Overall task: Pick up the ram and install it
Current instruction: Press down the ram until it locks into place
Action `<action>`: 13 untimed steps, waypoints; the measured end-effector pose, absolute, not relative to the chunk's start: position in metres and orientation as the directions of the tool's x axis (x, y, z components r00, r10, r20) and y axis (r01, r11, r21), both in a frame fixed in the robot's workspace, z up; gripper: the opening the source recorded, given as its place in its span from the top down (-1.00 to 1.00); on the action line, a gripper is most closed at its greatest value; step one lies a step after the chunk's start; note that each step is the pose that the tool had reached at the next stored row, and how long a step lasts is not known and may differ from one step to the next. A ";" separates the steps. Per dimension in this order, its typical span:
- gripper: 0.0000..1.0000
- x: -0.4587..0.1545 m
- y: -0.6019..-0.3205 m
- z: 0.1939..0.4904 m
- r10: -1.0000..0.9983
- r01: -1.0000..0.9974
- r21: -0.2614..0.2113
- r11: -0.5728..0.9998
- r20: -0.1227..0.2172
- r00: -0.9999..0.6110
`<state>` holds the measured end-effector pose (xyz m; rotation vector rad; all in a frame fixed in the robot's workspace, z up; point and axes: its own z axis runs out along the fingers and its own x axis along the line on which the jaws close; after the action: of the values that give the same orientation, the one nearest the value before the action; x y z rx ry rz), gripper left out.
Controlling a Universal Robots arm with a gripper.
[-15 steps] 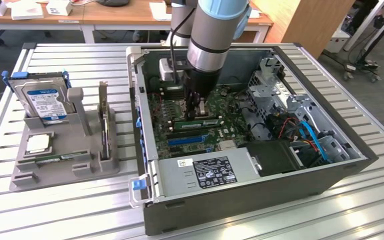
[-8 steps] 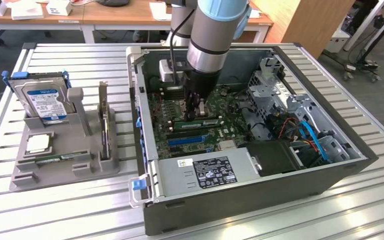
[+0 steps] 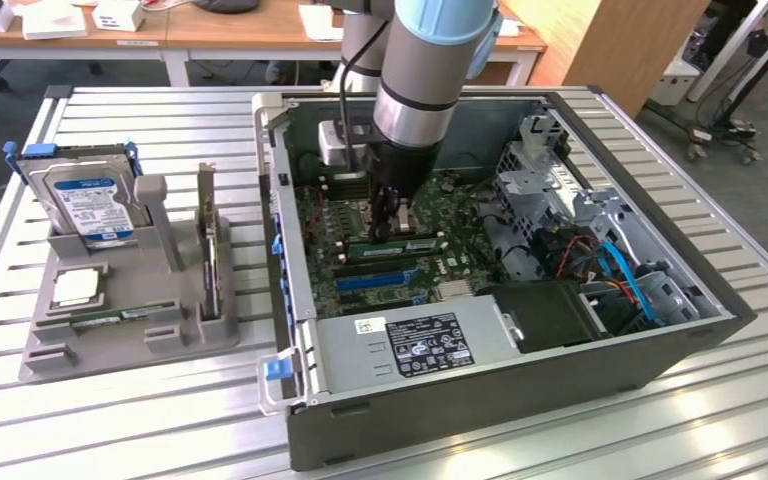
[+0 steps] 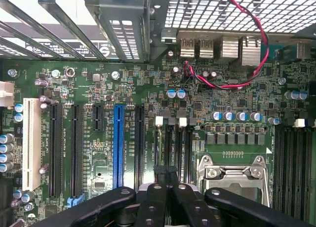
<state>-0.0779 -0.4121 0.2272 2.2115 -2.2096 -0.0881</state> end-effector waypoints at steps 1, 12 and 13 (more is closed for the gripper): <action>0.80 -0.078 -0.412 0.227 -1.000 -0.999 0.050 -0.002 -0.030 0.000; 0.80 -0.078 -0.412 0.225 -1.000 -0.999 0.050 -0.002 -0.030 0.000; 0.80 -0.078 -0.412 0.225 -1.000 -0.999 0.050 -0.002 -0.030 0.000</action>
<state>-0.0779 -0.4121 0.2245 2.2114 -2.2097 -0.0880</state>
